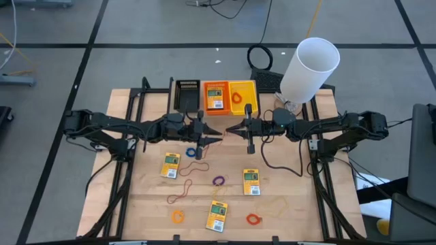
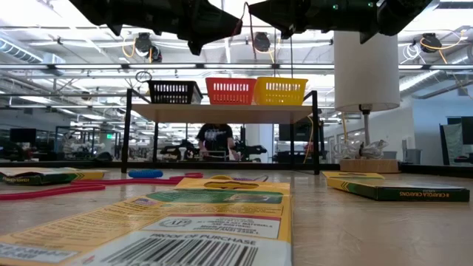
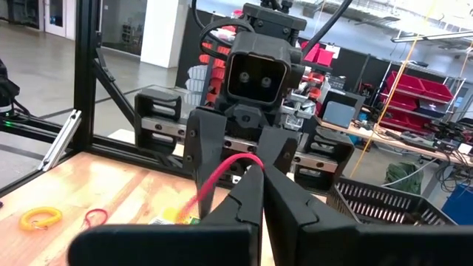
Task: Pick & Place Office Desk Supplies
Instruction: Put the red rubberband into the black bin on the shelf
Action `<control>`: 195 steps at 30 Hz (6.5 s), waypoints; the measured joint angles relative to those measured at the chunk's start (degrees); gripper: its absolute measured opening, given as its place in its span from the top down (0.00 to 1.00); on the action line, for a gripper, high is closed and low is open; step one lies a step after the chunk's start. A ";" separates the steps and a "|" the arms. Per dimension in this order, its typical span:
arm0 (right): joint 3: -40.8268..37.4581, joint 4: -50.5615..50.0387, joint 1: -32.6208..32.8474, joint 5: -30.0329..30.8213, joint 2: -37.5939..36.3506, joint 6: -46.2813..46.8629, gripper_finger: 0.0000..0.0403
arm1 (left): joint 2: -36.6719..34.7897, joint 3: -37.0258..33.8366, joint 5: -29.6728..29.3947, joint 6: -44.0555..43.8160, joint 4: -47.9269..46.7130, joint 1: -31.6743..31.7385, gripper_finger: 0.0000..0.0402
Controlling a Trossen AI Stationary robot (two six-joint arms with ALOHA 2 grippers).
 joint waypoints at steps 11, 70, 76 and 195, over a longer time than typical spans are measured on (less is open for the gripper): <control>0.00 0.02 0.00 -0.02 0.00 0.00 1.00 | 0.00 0.00 0.12 -0.67 -0.02 0.00 0.80; 0.00 0.95 0.02 -0.39 -0.02 -0.85 1.00 | -0.04 0.00 8.99 -5.43 -0.06 2.14 0.80; 0.00 4.03 0.27 -0.36 -0.02 0.39 1.00 | -0.04 0.00 8.44 -5.66 -0.13 2.12 0.80; 6.67 -13.99 0.50 7.69 0.41 -0.53 1.00 | 0.00 -0.07 2.39 -2.98 -3.14 0.31 0.80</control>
